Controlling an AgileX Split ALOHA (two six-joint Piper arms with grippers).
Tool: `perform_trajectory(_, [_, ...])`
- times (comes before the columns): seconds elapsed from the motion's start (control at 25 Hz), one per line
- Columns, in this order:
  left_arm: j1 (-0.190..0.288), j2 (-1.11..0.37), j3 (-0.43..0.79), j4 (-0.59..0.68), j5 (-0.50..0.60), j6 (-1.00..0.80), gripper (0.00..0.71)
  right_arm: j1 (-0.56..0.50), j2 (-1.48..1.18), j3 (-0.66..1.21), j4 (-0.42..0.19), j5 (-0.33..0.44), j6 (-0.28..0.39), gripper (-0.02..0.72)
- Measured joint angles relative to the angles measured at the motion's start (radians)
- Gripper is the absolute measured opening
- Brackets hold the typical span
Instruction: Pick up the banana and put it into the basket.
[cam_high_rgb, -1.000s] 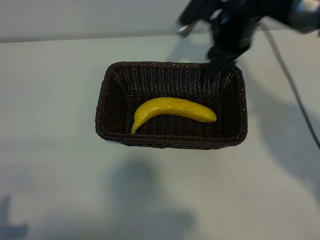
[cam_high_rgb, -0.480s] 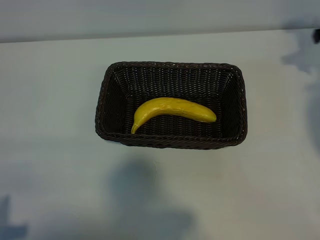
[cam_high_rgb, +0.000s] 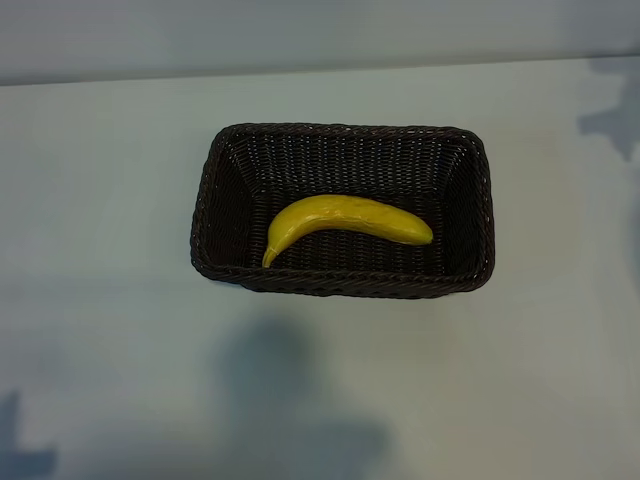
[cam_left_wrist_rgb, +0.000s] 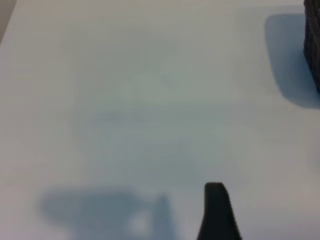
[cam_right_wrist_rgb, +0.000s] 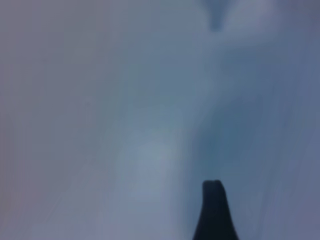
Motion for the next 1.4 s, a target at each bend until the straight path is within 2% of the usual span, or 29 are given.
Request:
perform_trajectory(0.24, [0.000,0.000,0.000,0.001,0.000,0.000,0.514,0.000,-0.147,0.110,0.009,-0.003,-0.023,0.512])
perform_trajectory(0.8, [0.000,0.000,0.000,0.001,0.000,0.000,0.514,0.000,-0.906,0.675,0.009,0.002,-0.030,0.512])
perform_trajectory(1.0, [0.000,0.000,0.000,0.001,0.000,0.000,0.514,0.000,-1.199,0.839,0.009,-0.034,-0.029,0.512])
perform_trajectory(1.4, [0.000,0.000,0.000,0.001,0.000,0.000,0.514,0.000,-1.585,1.117,0.011,-0.087,0.000,0.512])
